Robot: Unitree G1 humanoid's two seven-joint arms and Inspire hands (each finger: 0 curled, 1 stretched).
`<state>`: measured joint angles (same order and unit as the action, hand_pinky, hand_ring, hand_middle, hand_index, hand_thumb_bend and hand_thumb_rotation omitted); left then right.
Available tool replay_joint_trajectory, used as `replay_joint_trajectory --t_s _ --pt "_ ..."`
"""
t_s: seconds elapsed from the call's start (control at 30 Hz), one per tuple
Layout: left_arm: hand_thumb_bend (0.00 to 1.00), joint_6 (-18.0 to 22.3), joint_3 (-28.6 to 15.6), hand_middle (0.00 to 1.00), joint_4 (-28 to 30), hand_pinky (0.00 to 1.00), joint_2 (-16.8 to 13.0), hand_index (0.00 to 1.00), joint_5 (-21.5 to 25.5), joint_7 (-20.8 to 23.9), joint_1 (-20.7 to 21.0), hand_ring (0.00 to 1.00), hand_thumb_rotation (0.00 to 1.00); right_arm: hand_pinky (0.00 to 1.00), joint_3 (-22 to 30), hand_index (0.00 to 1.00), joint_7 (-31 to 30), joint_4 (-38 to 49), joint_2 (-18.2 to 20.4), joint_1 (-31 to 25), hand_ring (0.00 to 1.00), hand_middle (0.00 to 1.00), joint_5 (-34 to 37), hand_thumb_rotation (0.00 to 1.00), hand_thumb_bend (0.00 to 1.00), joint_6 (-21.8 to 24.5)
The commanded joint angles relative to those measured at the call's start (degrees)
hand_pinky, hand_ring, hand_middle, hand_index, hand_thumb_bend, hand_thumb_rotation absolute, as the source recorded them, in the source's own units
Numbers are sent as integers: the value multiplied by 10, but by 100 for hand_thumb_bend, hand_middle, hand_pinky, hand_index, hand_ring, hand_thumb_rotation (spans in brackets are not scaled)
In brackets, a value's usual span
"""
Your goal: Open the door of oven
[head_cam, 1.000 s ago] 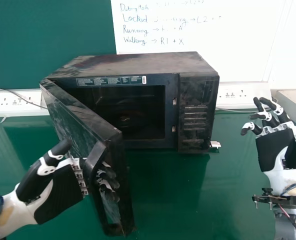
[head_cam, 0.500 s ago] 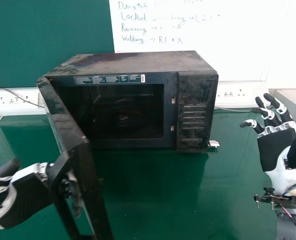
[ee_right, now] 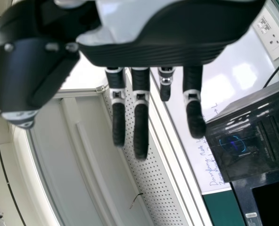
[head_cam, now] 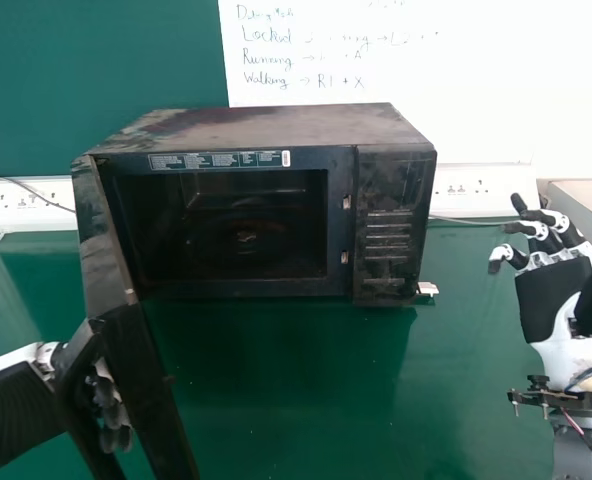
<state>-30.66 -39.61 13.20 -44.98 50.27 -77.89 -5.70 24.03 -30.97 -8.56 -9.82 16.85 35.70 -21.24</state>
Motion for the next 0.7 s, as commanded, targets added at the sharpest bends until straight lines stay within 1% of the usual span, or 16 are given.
replay_joint_trajectory --t_s 0.0,0.07,0.13,0.17,0.2,0.23,0.27,0.33,0.37,0.4,0.47,0.53,0.57,0.6,0.63,0.67 --pt "53 -5 -74 47 43 11 -43 48 113 -53 27 18 0 43 -1 69 -1 1 -5 8 48 59 3 79 100 2" --pt "53 -24 -106 47 39 10 -41 48 128 -42 17 16 0 43 -1 70 -2 2 -5 8 49 59 3 79 100 2" --pt "53 -17 -152 47 38 9 -26 48 127 -34 0 15 0 43 -2 70 1 4 -5 8 49 59 0 79 100 1" --pt "52 -21 -173 47 32 8 -30 48 127 -39 -9 14 0 43 -2 70 4 5 -5 8 49 59 -4 80 100 -1" --pt "52 -48 -195 47 23 7 -42 48 134 -40 -25 13 0 43 -1 69 6 5 -4 8 48 59 -4 80 100 -1" --pt "53 -62 -215 47 15 7 -46 48 141 -41 -35 14 0 43 -1 69 7 6 -4 8 48 58 -4 80 100 0" --pt "53 -88 -245 47 15 9 -57 48 135 -34 -60 15 0 43 -1 69 5 6 -4 8 48 58 -2 80 100 1" --pt "52 -72 -285 47 -1 10 -46 48 137 -48 -65 16 0 43 -2 69 2 6 -5 8 48 58 1 80 100 2" --pt "52 -59 -303 43 -2 11 -31 48 141 -42 -66 18 0 43 -2 69 4 7 -5 8 48 58 0 80 100 2" --pt "52 -48 -320 45 -2 11 -23 48 135 -41 -75 18 0 43 -2 69 5 7 -6 9 48 58 -1 80 100 2" --pt "52 -45 -365 47 4 9 -19 47 110 -30 -115 13 0 43 -1 69 4 5 -8 10 48 58 -1 80 100 2" --pt "52 -57 -404 47 -7 8 -34 47 86 -43 -162 10 0 43 -2 69 4 9 -8 10 48 58 0 80 100 5" --pt "52 -52 -422 47 -8 7 -31 47 76 -35 -177 9 0 43 -3 69 7 12 -7 9 48 58 -1 79 100 6" --pt "52 -56 -444 45 -5 7 -20 47 76 -14 -194 10 0 43 -4 69 9 14 -7 9 48 58 -1 79 100 6" --pt "52 -44 -458 43 -16 9 -9 47 75 -11 -202 13 0 42 -4 69 9 15 -6 9 48 58 -2 79 100 6" --pt "52 -12 -465 41 -37 10 6 47 76 -14 -191 15 0 42 -4 69 8 13 -6 9 48 58 -2 79 100 5"
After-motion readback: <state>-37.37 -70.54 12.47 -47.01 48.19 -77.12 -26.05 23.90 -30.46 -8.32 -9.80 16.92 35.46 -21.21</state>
